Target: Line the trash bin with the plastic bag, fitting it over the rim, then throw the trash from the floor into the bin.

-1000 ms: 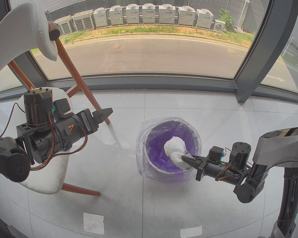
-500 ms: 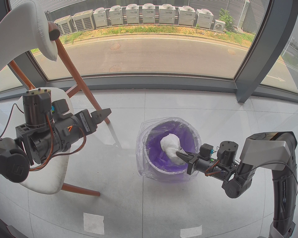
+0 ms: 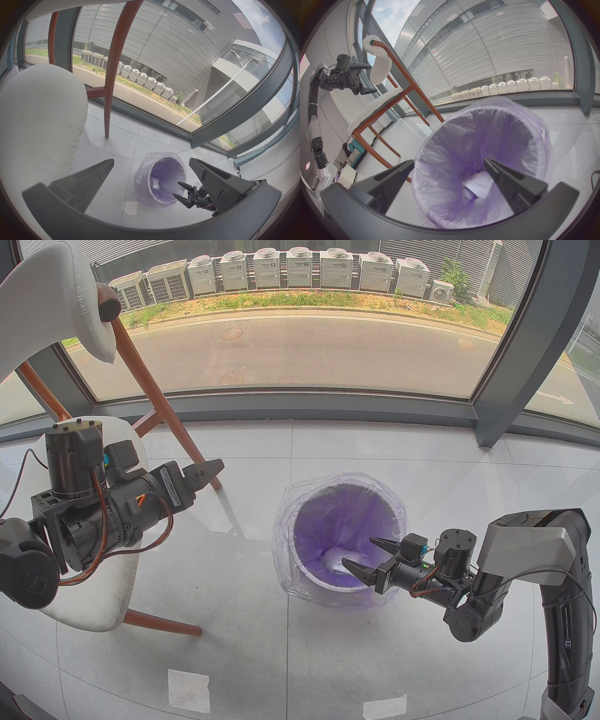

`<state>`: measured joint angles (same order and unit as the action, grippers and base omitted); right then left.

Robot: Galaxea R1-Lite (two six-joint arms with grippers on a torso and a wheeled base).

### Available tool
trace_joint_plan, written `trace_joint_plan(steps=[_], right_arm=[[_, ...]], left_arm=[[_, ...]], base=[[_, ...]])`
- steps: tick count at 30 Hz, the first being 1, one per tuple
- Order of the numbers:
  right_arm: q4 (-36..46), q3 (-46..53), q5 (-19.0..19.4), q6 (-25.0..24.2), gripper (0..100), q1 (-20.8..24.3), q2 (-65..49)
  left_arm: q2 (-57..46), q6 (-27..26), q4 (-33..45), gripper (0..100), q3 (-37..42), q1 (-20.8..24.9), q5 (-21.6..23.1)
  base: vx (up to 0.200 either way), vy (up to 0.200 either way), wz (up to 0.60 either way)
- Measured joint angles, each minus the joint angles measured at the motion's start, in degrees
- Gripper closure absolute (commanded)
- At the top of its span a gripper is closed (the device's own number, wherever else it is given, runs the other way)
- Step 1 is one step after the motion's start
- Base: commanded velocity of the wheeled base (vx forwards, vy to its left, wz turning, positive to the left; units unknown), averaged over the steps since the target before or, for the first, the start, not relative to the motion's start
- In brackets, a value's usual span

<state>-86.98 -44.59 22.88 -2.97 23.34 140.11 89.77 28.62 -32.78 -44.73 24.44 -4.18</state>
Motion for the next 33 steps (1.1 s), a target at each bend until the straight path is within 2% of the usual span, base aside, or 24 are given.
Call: trace_joint_plan(steps=[11,20,26,33], right_arm=[[-0.3,-0.1,-0.4,-0.5,0,0.0,-1.9],[3.8,5.9,-1.0,-1.9,0,-0.9,-14.6],[6.8,13.6,-3.0,-2.0,0,-4.0,-28.7],[9.8,23.3,-6.7,-1.9,0,-9.5,-47.9]], left_arm=[[-0.4,0.0,-0.6,0,0.0,-0.4,0.0],[-4.0,-1.5,-1.3,0,1.7,-2.1,-0.1],[-11.9,-7.3,-1.8,0,7.2,-8.4,-0.1],[-26.9,-12.7,-1.8,0,19.9,-16.4,-0.2]], base=[[0.000,0.000,0.00],[0.000,0.000,0.00],[0.000,0.000,0.00],[0.000,0.000,0.00]])
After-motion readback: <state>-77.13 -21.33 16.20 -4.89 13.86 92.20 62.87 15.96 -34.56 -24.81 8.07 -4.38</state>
